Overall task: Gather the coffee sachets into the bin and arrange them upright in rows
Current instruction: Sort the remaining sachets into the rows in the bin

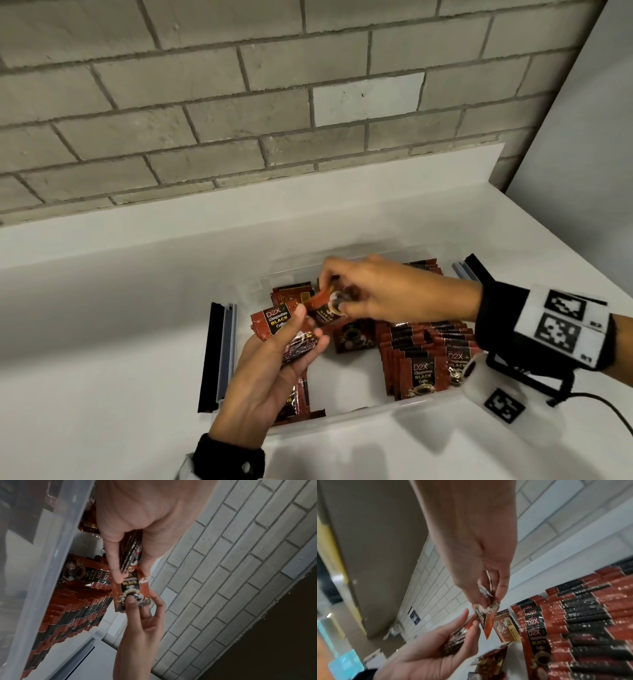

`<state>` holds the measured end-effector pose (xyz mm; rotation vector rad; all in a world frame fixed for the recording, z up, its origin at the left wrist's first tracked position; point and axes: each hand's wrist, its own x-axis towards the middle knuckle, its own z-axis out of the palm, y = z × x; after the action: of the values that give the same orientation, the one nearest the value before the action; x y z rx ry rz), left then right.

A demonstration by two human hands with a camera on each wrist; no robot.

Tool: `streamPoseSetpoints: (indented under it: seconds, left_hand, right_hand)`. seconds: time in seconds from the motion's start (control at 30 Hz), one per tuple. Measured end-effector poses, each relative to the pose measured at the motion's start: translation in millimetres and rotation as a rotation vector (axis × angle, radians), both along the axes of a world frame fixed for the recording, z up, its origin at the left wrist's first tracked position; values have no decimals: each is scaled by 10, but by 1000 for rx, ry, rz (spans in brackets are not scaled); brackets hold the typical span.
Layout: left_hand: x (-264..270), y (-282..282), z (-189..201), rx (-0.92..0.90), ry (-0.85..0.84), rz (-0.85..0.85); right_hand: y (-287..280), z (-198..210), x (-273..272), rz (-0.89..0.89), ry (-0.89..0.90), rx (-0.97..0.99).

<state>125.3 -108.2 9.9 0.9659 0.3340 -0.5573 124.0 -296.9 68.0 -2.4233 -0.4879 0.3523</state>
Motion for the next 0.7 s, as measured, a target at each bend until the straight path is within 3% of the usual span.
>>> streamPoseSetpoints:
  seconds: [0.17,0.33,0.4,0.57,0.7]
  left_hand:
    - [9,28,-48,52,28,-13]
    - [6,16,-64,77,15,-84]
    - [-8,-6,-49,89,-20,-127]
    - [-10,5,-37,127,-51,-69]
    - [-23,-11,-37,204,-75,-83]
  right_hand:
    - [-106,-41,18,-201,145,137]
    - [-124,-107,32,-438,452,504]
    - [-95,-146,19,-449,542,576]
    - [-82,-152,16,-287,579,431]
    - [-175,-130,61,-347,483,403]
